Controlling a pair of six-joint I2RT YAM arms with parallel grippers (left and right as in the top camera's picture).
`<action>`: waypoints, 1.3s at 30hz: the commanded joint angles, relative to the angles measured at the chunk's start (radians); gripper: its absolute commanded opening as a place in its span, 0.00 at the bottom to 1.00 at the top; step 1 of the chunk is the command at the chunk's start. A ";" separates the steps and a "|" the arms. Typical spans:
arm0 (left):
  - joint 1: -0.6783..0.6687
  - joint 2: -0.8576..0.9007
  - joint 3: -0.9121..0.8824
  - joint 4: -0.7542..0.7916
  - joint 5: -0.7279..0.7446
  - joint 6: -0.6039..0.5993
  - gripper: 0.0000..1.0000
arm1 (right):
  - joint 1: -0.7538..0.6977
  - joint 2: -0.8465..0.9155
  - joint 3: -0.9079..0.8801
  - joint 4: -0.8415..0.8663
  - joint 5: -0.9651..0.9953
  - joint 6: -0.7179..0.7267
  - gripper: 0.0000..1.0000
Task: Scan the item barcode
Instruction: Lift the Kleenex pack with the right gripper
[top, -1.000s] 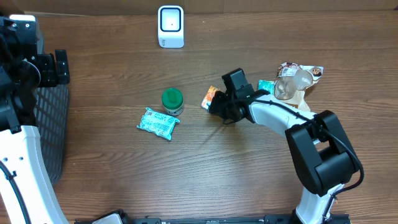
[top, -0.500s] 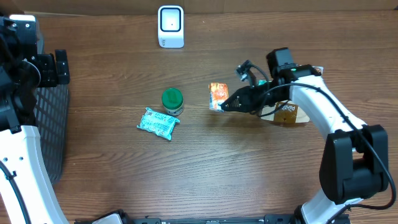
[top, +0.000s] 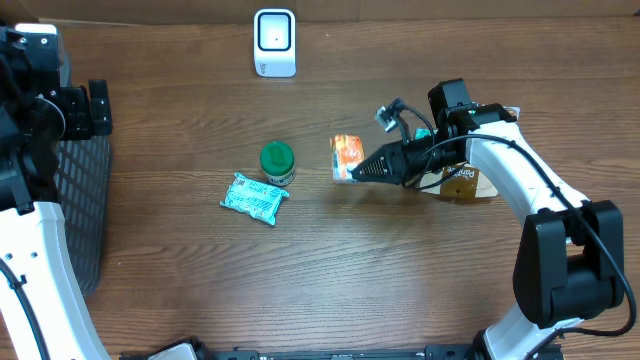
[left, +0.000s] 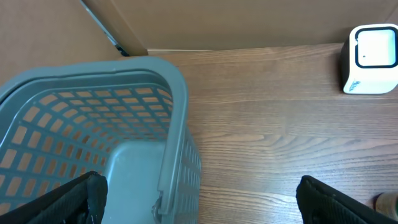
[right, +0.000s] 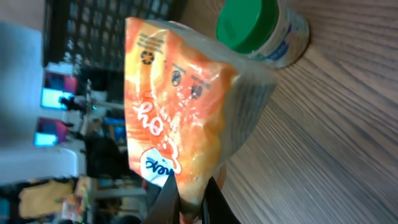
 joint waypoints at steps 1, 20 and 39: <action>0.003 0.002 0.021 0.003 0.008 0.019 0.99 | 0.003 -0.012 0.011 0.043 -0.084 0.209 0.04; 0.003 0.002 0.021 0.003 0.008 0.018 1.00 | 0.004 -0.098 0.222 -0.083 -0.285 0.166 0.04; 0.003 0.002 0.021 0.003 0.008 0.019 1.00 | 0.004 -0.282 0.248 -0.060 -0.455 0.190 0.04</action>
